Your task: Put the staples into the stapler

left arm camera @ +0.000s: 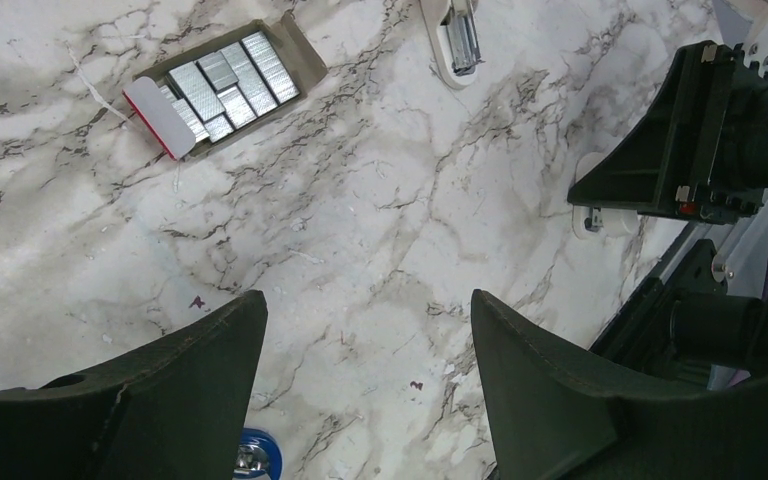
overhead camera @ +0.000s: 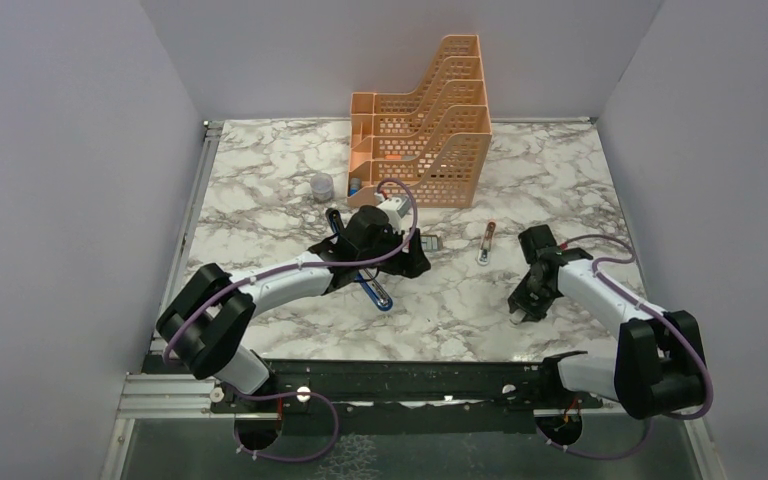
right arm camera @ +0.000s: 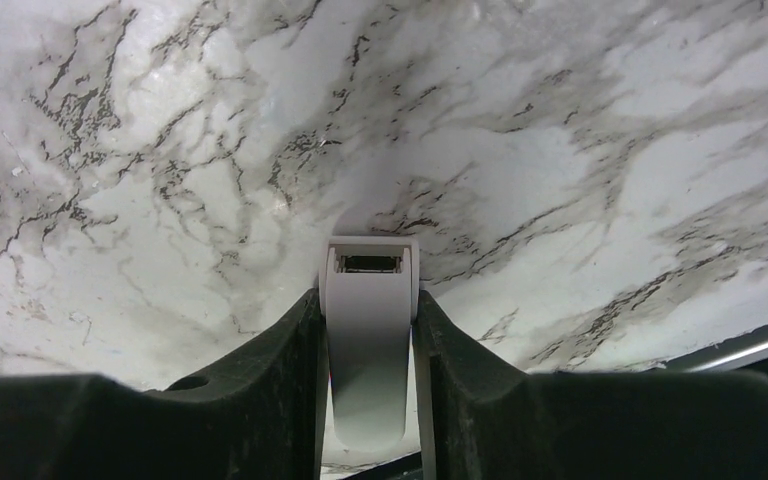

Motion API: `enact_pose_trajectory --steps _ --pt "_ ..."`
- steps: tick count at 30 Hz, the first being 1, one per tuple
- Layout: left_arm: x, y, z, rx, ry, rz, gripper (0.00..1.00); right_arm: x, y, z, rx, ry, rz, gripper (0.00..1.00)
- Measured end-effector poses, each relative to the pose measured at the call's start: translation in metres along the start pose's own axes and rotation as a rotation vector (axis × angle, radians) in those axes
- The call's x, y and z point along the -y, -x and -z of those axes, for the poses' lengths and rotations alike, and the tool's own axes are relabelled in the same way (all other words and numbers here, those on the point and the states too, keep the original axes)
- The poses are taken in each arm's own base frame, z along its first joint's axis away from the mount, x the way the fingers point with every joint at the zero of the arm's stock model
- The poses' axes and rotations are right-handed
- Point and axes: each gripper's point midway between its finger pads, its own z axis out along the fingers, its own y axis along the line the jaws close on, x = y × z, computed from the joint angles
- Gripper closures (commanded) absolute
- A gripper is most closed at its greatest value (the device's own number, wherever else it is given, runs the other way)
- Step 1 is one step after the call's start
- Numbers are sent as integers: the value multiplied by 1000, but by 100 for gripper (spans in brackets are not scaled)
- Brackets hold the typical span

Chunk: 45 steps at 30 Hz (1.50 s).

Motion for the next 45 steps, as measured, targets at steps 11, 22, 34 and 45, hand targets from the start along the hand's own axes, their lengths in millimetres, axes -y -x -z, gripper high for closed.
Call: enact_pose_trajectory --steps 11,22,34,45 --pt "1 -12 -16 -51 -2 26 24 -2 3 0 -25 22 215 68" --pt "6 -11 -26 -64 -12 51 24 -59 46 16 161 243 224 68" --pt "11 -24 -35 -105 -22 69 24 -70 42 1 122 261 251 65" --pt "19 -28 -43 -116 -47 86 24 -71 44 -1 108 237 274 36"
